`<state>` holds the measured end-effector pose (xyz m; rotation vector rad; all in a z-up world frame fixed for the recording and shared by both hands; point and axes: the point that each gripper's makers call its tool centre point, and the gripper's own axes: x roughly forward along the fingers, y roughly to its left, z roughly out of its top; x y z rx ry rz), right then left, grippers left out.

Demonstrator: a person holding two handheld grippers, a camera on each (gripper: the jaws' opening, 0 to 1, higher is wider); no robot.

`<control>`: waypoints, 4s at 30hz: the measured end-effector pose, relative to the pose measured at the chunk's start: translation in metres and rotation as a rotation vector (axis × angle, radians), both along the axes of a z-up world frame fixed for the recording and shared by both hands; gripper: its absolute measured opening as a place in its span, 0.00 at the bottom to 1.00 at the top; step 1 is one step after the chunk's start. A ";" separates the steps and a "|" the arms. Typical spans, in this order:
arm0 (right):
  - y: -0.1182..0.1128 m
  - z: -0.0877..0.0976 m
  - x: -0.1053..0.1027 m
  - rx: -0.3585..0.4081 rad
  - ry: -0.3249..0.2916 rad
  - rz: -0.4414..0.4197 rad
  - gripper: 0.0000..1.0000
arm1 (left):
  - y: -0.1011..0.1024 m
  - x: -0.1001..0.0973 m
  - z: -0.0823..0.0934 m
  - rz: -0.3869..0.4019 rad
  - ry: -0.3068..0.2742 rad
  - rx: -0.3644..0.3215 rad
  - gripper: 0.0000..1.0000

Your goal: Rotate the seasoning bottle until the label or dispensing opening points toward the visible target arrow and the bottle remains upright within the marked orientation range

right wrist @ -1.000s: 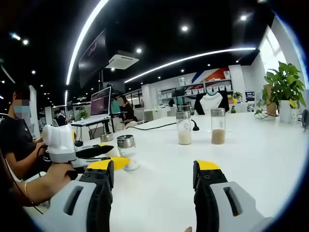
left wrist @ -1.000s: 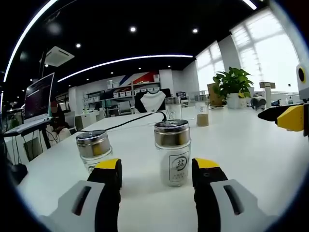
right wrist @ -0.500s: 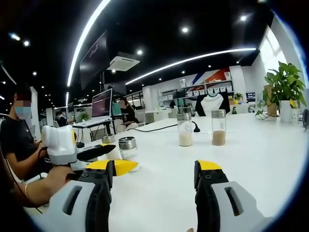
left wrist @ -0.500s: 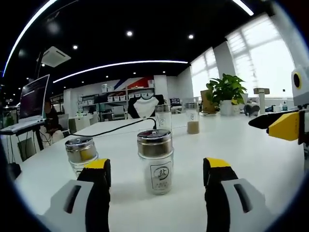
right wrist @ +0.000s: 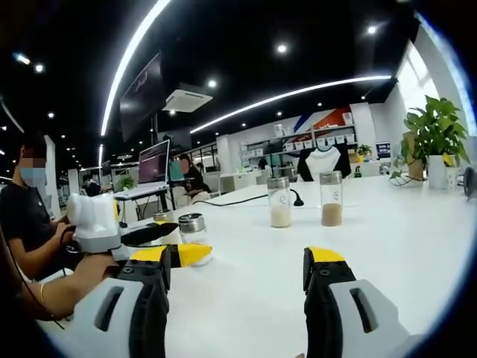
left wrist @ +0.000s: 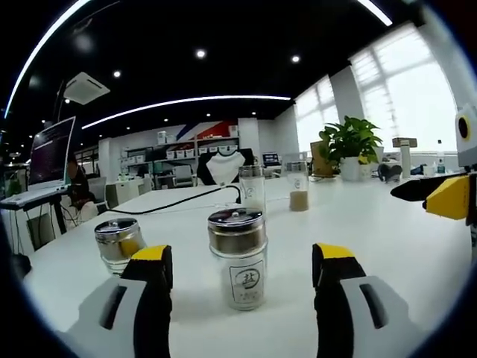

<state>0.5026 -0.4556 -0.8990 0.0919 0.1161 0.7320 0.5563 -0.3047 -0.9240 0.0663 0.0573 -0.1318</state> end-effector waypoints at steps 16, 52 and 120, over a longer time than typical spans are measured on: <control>-0.014 -0.002 0.008 -0.005 0.009 -0.027 0.72 | -0.010 0.015 0.000 -0.008 0.015 0.014 0.73; -0.025 -0.007 0.010 -0.011 0.023 -0.060 0.70 | 0.020 0.018 -0.006 0.122 0.037 0.032 0.53; -0.028 -0.007 0.004 -0.022 0.017 -0.065 0.67 | 0.012 0.001 -0.002 0.107 0.001 0.013 0.49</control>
